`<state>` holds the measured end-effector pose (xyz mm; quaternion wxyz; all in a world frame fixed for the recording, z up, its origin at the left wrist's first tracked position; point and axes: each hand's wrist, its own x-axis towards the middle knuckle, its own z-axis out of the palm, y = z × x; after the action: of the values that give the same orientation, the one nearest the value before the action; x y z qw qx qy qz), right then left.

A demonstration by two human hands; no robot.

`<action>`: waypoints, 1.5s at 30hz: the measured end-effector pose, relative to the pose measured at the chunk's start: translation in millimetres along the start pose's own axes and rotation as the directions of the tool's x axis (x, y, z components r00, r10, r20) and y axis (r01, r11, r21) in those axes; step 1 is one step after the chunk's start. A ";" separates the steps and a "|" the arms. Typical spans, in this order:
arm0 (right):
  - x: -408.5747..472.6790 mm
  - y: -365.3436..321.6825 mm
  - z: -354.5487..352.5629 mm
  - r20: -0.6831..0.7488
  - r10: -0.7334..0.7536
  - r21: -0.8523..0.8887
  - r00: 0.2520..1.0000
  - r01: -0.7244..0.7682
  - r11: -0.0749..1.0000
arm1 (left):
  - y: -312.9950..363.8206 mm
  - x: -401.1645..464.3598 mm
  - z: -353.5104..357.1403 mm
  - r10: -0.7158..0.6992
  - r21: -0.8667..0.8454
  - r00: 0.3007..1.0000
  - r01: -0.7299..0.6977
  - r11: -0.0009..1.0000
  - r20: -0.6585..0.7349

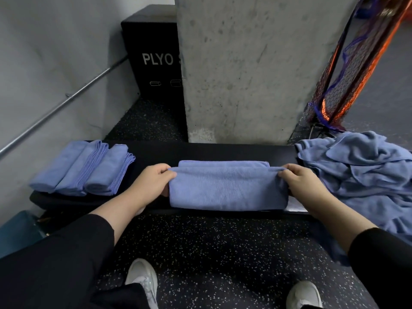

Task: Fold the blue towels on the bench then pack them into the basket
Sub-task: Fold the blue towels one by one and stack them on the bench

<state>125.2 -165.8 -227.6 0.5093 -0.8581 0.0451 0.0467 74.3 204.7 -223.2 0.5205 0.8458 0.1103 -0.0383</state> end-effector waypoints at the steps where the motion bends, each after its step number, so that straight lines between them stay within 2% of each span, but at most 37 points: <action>1: 6.8 -2.2 4.5 -0.023 0.005 -0.010 1.000 -0.005 1.000 | 0.9 7.8 2.6 -0.020 0.006 0.999 0.020 1.000 -0.033; 5: 36.1 -6.6 20.1 -0.044 0.029 -0.167 0.999 -0.036 0.985 | -3.9 40.0 8.7 -0.052 0.127 0.997 0.060 0.990 -0.061; 10: 67.4 -3.5 32.3 -0.069 0.016 -0.409 0.998 -0.042 0.912 | -6.0 67.0 15.2 -0.008 0.332 0.996 0.037 0.942 -0.089; 15: 85.1 6.7 37.7 -0.097 0.004 -0.478 0.995 -0.050 0.877 | -7.9 84.7 24.3 0.019 0.503 0.990 0.053 0.863 -0.137; 18: 77.5 3.2 40.1 -0.162 -0.114 -0.535 0.980 0.010 0.845 | -6.7 83.4 27.5 0.115 0.621 0.965 0.060 0.781 -0.238; 20: 71.1 -1.7 44.4 -0.199 -0.310 -0.618 0.930 0.126 0.776 | -6.7 80.7 32.2 0.290 0.703 0.933 -0.059 0.709 -0.214; 22: 59.1 -11.4 57.3 -0.139 -0.486 -0.650 0.863 0.291 0.702 | -5.0 75.1 43.7 0.476 0.751 0.878 -0.279 0.598 -0.053; 24: 46.0 -14.4 80.6 -0.019 -0.573 -0.623 0.819 0.439 0.647 | -6.2 68.1 60.7 0.532 0.747 0.836 -0.439 0.500 0.135; 25: 39.5 -14.5 93.0 0.056 -0.560 -0.602 0.827 0.475 0.642 | -7.7 64.1 70.3 0.497 0.739 0.839 -0.475 0.477 0.219; 27: 28.3 -8.9 112.2 0.206 -0.363 -0.611 0.909 0.409 0.678 | -12.6 56.7 86.0 0.362 0.752 0.869 -0.479 0.452 0.337; 28: 25.7 -1.8 116.2 0.254 -0.247 -0.666 0.935 0.355 0.656 | -15.5 54.8 90.1 0.305 0.763 0.880 -0.470 0.445 0.365; 30: 25.3 9.1 113.1 0.289 -0.171 -0.753 0.942 0.334 0.567 | -18.0 52.8 90.5 0.244 0.765 0.892 -0.451 0.459 0.380; 37: 29.9 19.3 90.6 0.352 -0.203 -0.770 0.914 0.406 0.492 | -22.8 55.0 75.0 0.201 0.782 0.902 -0.431 0.450 0.382; 42: 35.5 21.1 79.4 0.399 -0.225 -0.730 0.889 0.457 0.508 | -21.5 58.8 71.2 0.199 0.764 0.900 -0.434 0.477 0.388; 45: 29.2 12.9 86.1 0.347 -0.383 -0.684 0.856 0.510 0.521 | -21.2 60.3 67.8 0.252 0.747 0.908 -0.419 0.517 0.335</action>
<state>149.6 -97.1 -283.6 0.1007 -0.9655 -0.2399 -0.0059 131.6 162.5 -283.4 0.0860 0.9855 -0.1335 -0.0602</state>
